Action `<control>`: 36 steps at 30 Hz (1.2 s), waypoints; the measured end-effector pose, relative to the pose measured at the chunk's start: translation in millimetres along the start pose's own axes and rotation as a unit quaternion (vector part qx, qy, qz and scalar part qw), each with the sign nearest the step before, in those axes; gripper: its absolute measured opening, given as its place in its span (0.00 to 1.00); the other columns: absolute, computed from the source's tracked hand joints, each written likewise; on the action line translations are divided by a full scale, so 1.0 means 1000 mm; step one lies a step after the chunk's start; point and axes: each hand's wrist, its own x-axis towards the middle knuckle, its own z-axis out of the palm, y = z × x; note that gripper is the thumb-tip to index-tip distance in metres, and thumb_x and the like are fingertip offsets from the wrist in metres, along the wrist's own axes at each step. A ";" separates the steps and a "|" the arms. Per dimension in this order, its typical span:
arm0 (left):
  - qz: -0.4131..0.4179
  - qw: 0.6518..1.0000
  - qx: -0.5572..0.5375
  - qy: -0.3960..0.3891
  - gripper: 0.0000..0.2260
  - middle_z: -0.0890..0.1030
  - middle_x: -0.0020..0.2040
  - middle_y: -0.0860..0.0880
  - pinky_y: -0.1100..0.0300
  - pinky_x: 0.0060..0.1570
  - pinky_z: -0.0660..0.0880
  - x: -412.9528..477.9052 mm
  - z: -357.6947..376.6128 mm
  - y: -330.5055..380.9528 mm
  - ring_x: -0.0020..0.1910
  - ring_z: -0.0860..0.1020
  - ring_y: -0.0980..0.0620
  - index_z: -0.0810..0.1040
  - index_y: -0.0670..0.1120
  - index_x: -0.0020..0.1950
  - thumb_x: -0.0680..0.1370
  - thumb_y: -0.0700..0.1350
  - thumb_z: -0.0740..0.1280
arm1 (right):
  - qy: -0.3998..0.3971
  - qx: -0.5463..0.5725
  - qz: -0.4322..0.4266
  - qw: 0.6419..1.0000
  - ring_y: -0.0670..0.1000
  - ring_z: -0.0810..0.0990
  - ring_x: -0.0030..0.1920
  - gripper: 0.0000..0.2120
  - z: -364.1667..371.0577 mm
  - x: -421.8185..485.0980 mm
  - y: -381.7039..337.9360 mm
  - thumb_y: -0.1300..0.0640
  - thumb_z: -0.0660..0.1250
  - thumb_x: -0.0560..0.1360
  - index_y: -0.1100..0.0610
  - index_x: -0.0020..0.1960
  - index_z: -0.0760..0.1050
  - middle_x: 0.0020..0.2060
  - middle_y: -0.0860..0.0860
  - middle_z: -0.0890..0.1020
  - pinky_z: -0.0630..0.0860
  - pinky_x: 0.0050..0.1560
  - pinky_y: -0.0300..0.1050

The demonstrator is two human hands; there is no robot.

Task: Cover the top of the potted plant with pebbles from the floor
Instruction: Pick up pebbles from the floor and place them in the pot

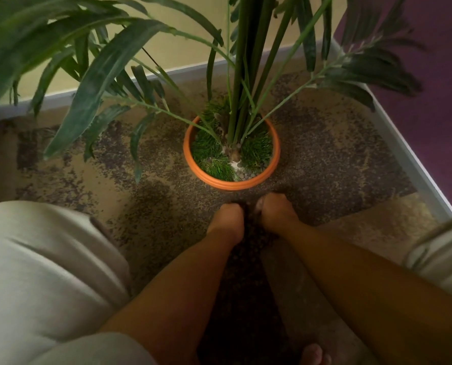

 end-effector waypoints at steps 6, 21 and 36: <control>0.074 0.986 0.137 -0.052 0.14 0.79 0.58 0.40 0.47 0.54 0.76 -0.004 0.010 0.008 0.57 0.79 0.39 0.78 0.42 0.60 0.79 0.36 0.58 | 0.007 0.047 0.032 0.998 0.60 0.81 0.60 0.11 -0.006 0.000 -0.001 0.61 0.67 0.76 0.60 0.55 0.84 0.57 0.60 0.83 0.78 0.63 0.54; 0.061 0.994 0.090 -0.026 0.12 0.80 0.56 0.39 0.47 0.54 0.76 -0.019 -0.016 0.027 0.57 0.79 0.38 0.79 0.41 0.57 0.77 0.37 0.60 | -0.010 0.010 0.001 1.000 0.58 0.84 0.55 0.08 -0.039 -0.021 -0.008 0.63 0.72 0.73 0.58 0.50 0.86 0.54 0.59 0.85 0.81 0.58 0.52; -0.090 0.911 -0.398 -0.050 0.06 0.82 0.38 0.42 0.63 0.36 0.80 -0.051 -0.179 0.025 0.35 0.81 0.49 0.79 0.37 0.39 0.72 0.27 0.69 | -0.059 0.388 -0.043 0.919 0.51 0.85 0.44 0.04 -0.108 -0.040 -0.036 0.67 0.74 0.72 0.61 0.42 0.81 0.43 0.56 0.84 0.82 0.34 0.37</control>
